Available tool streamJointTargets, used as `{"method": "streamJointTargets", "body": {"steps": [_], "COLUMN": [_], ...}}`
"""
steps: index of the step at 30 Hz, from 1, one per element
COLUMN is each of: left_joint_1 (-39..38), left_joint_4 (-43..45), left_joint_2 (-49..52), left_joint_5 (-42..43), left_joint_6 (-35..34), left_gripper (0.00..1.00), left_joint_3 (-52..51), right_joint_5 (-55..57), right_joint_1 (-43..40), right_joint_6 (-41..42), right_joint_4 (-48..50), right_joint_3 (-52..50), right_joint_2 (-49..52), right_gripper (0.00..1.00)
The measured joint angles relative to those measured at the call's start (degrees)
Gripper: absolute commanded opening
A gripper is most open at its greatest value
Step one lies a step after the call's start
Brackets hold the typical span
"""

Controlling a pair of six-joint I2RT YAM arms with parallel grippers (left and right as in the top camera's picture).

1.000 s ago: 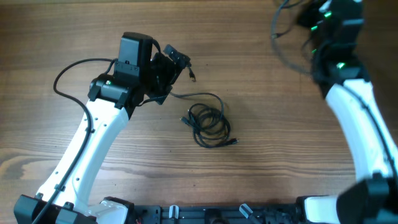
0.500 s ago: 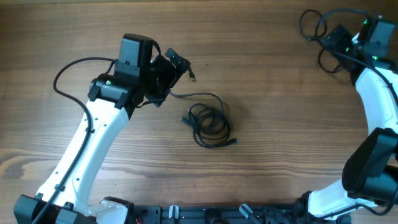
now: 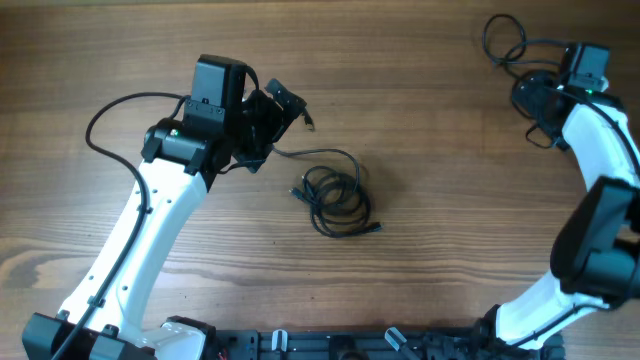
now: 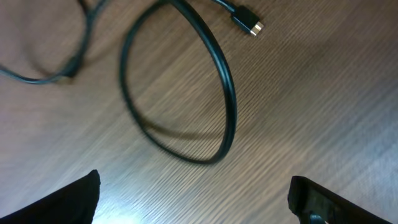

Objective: Untangle cables

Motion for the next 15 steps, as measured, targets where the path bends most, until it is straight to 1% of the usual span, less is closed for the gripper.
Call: {"method": "streamJointTargets", "body": {"steps": [1,2,3,4,7,8,10,11,13,14,15], "left_joint_1": [0.00,0.00,0.00,0.00,0.00,0.00,0.00,0.00,0.00,0.00,0.00], "left_joint_4": [0.00,0.00,-0.02,-0.02,0.00,-0.02,-0.04,-0.02,-0.04,-0.07,-0.11], "left_joint_2": [0.00,0.00,0.00,0.00,0.00,0.00,0.00,0.00,0.00,0.00,0.00], "left_joint_5": [0.00,0.00,0.00,0.00,0.00,0.00,0.00,0.00,-0.02,-0.04,-0.15], "left_joint_6": [0.00,0.00,0.00,0.00,0.00,0.00,0.00,0.00,0.00,0.00,0.00], "left_gripper": [1.00,1.00,1.00,1.00,1.00,1.00,1.00,1.00,1.00,1.00,1.00], "left_joint_3": [0.00,0.00,0.00,0.00,0.00,0.00,0.00,0.00,0.00,0.00,0.00], "right_joint_5": [0.59,1.16,1.66,1.95,4.44,5.64,7.67,8.92,13.22,14.80,16.13], "right_joint_1": [0.00,0.00,0.00,0.00,-0.02,-0.11,-0.26,-0.33,-0.42,-0.42,-0.42], "right_joint_6": [-1.62,-2.89,-4.26,-4.57,-6.01,-6.29,-9.18,-11.39,-21.59,-25.59,-28.89], "right_joint_4": [1.18,2.23,3.17,4.07,8.26,9.38,11.78,14.53,26.29,30.69,34.99], "right_joint_3": [-0.02,-0.02,-0.11,-0.39,-0.70,-0.57,0.17,1.11,5.68,7.30,8.96], "right_joint_2": [1.90,3.82,6.36,7.32,8.37,8.37,8.37,8.37,7.89,7.34,6.78], "right_gripper": [0.90,0.72,0.50,0.34,0.07,0.04,0.04,0.04,0.04,0.06,0.22]}}
